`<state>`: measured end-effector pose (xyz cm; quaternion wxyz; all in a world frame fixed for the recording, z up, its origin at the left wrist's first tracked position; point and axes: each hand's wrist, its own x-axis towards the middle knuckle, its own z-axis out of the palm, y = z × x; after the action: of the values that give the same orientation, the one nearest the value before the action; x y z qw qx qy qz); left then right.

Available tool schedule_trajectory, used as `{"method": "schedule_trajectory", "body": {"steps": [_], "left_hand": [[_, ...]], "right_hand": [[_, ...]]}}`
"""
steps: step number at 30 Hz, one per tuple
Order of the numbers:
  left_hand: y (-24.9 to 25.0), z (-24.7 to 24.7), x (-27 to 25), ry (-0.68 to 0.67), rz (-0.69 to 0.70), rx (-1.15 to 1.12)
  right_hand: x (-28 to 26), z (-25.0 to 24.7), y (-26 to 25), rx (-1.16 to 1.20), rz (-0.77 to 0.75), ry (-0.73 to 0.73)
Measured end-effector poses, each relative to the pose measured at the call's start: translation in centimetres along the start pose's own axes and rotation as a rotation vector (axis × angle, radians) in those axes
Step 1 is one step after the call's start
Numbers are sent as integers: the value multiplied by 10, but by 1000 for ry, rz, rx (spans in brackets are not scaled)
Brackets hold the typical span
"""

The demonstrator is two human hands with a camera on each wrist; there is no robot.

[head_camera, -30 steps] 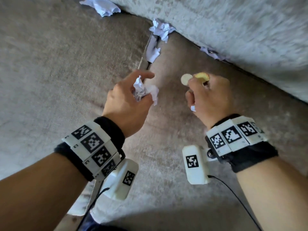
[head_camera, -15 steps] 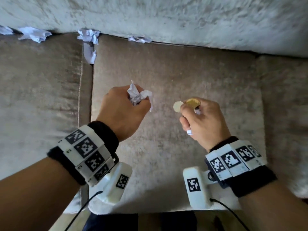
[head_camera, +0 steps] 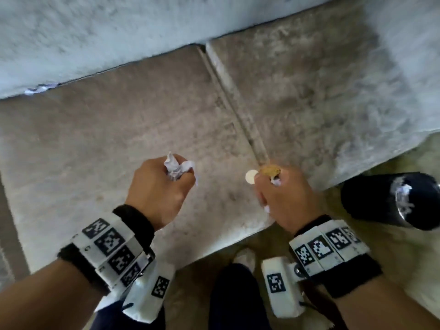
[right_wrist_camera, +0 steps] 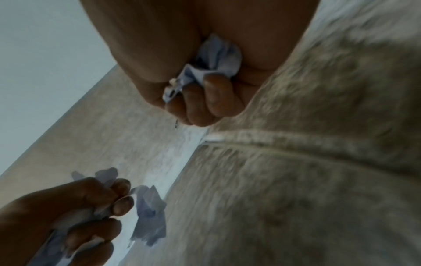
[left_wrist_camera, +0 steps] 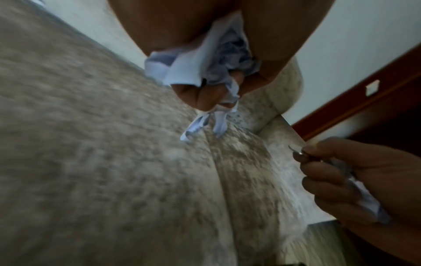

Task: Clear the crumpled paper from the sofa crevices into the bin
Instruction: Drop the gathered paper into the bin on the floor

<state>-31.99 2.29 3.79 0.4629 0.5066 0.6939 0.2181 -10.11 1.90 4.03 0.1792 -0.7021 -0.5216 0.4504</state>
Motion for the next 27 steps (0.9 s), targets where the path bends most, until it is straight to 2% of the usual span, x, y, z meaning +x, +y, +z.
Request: {"method": "schedule_trajectory", "body": {"steps": [4, 11, 16, 19, 23, 27], "left_hand": [[61, 66, -3, -78, 47, 54], [145, 212, -10, -188, 203, 179], [182, 309, -17, -346, 226, 274], [206, 363, -13, -485, 266, 319], [228, 428, -1, -564, 276, 286], [246, 490, 23, -642, 277, 289]], "right_hand": [[-14, -84, 46, 64, 29, 177], [-34, -186, 174, 208, 249, 356], [-58, -249, 277, 425, 430, 484], [-66, -280, 331, 426, 505, 591], [-56, -315, 395, 481, 622, 654], [-24, -348, 445, 363, 671, 690]]}}
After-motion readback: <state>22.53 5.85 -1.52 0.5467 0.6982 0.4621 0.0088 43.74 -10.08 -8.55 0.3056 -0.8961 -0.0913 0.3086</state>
